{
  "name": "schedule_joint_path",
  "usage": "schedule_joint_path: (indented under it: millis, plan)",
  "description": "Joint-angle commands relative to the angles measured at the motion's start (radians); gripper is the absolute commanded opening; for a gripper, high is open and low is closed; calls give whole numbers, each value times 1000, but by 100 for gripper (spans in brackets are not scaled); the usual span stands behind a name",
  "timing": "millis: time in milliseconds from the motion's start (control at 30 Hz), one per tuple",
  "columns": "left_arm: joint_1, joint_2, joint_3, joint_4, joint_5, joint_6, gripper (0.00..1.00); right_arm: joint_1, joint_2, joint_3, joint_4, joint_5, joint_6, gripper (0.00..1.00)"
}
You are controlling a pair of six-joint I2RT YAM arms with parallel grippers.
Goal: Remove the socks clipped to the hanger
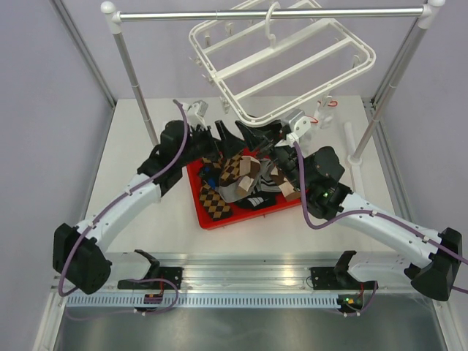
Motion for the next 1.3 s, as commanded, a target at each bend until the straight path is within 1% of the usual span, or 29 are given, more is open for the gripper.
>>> schedule_joint_path:
  millis: [0,133,167,233,300,333,433,533,600,633,667,733,767,833,867,900,933,967,1000,1033,1067,1133,1267]
  plan:
    - [-2,55,176,-329,-139,174,100,4,-4,30,8,3,23,1]
    - [-4,76,168,-372,-170,173,100,7,-1,31,8,1,28,1]
    - [-4,96,179,-427,-170,182,100,4,-1,34,4,1,28,1]
    - [-17,157,209,-481,-168,193,100,5,-2,34,1,-4,28,1]
    - [-39,165,207,-518,-205,200,100,5,-9,31,-4,-4,28,1]
    - [-56,150,175,-510,-258,193,100,5,-12,31,-6,-2,28,1]
    - [-57,70,121,-461,-282,170,100,5,-15,28,-13,-2,33,1]
    - [-56,27,122,-466,-259,180,100,5,-15,30,-16,-7,48,1]
    - [-56,-8,118,-466,-239,176,100,7,-21,26,-19,-4,57,6]
    - [-57,-23,110,-466,-224,173,100,5,-22,26,-22,-2,63,9]
    - [-57,-37,102,-464,-219,173,100,5,-30,28,-35,-2,74,20]
    - [-57,-79,82,-461,-211,180,100,7,-38,28,-53,-2,86,36]
    - [-57,-89,75,-459,-210,183,100,5,-47,28,-74,-2,105,52]
    - [-56,-124,58,-455,-211,188,100,5,-62,25,-102,-4,141,63]
    - [-56,-134,50,-446,-210,190,100,5,-80,19,-130,-4,155,79]
    - [-56,-143,39,-443,-210,188,100,7,-88,17,-151,-5,190,85]
    - [-56,-154,36,-438,-198,188,100,5,-110,16,-174,-8,204,87]
    - [-54,-157,35,-432,-192,188,100,5,-120,11,-217,-7,218,91]
    - [-56,-161,33,-427,-188,188,100,5,-136,5,-236,2,253,93]
    - [-56,-165,33,-424,-182,188,100,5,-166,-7,-259,9,264,97]
    - [-56,-166,33,-423,-179,188,100,5,-180,-9,-321,22,275,98]
    - [-56,-174,30,-418,-167,190,100,7,-222,-21,-392,36,312,98]
    - [-56,-204,15,-418,-155,197,100,4,-300,-56,-590,0,370,98]
